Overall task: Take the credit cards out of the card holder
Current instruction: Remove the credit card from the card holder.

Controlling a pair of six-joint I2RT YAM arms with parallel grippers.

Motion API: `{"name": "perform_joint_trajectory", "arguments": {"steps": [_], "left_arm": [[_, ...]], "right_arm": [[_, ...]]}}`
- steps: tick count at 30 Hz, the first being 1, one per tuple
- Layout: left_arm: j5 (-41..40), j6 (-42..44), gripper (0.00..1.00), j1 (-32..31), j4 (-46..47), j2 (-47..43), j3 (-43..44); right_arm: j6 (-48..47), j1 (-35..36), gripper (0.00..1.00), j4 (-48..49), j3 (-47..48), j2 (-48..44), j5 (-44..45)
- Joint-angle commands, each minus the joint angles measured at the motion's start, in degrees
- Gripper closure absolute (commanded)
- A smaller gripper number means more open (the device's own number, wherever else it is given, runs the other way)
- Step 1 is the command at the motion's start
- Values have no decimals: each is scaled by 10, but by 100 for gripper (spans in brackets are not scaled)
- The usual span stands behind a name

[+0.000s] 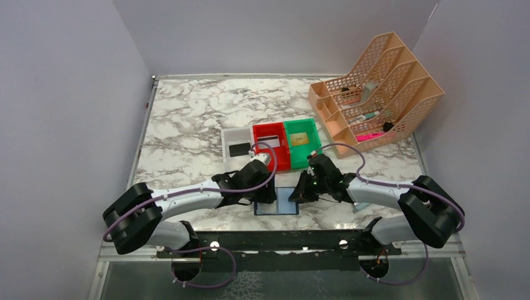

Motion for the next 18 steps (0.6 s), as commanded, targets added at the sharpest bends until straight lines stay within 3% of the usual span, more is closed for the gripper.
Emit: {"name": "perform_joint_trajectory", "arguments": {"steps": [1, 18], "left_arm": [[-14, -2, 40, 1, -9, 15, 3], [-36, 2, 39, 1, -44, 22, 22]], "right_arm": [[-11, 1, 87, -18, -4, 13, 7], [-11, 1, 87, -19, -8, 12, 13]]}}
